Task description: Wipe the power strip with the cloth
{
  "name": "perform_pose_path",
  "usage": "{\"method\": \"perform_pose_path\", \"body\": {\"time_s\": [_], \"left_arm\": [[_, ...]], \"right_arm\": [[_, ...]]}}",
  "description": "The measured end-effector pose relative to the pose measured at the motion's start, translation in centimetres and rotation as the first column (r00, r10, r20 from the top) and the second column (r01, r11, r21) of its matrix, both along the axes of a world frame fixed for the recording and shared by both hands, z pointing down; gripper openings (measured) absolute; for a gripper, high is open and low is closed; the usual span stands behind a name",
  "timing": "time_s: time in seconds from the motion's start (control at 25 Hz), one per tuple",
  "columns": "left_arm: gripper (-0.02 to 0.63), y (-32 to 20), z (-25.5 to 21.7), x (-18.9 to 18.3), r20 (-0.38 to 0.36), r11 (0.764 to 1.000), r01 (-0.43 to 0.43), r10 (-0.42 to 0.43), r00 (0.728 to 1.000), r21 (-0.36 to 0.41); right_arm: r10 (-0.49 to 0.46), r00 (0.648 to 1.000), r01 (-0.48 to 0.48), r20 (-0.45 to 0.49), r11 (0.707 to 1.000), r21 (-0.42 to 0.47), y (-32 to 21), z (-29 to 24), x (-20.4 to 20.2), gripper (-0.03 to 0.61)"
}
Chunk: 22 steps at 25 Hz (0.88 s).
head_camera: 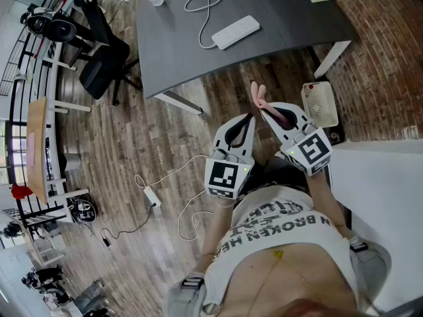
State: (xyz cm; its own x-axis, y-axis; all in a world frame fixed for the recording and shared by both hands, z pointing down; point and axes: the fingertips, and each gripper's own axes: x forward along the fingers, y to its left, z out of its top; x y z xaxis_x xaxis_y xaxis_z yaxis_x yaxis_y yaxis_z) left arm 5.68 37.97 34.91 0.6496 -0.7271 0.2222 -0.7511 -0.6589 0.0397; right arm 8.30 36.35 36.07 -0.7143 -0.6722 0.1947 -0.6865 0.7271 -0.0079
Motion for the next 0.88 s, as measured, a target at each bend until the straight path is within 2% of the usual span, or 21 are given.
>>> {"method": "perform_pose_path", "body": {"time_s": [0.2,0.44,0.72,0.88], "left_arm": [[0.008,0.3,-0.5,2.6,-0.037,1.000,0.014,-0.014,0.999,-0.001],[0.008,-0.8,0.0,4.2,-0.055,0.999,0.047,-0.048,0.997,-0.022],[0.008,-3.6,1.3,4.9,-0.047,0.997,0.060,-0.062,0.997,-0.044],[0.008,-6.5,2.3,5.1,-0.062,0.997,0.044,-0.048,0.997,-0.057]], "right_arm": [[-0.036,0.996,0.036,0.078,0.999,-0.005,0.6,-0.6,2.4,0.017],[-0.037,0.997,0.038,0.075,0.999,-0.009,0.1,-0.6,6.0,0.017],[0.072,0.994,-0.070,0.080,0.997,-0.032,-2.2,0.5,10.1,0.017],[0.105,0.992,-0.103,0.071,0.994,-0.038,-4.8,1.2,10.9,0.017]]}}
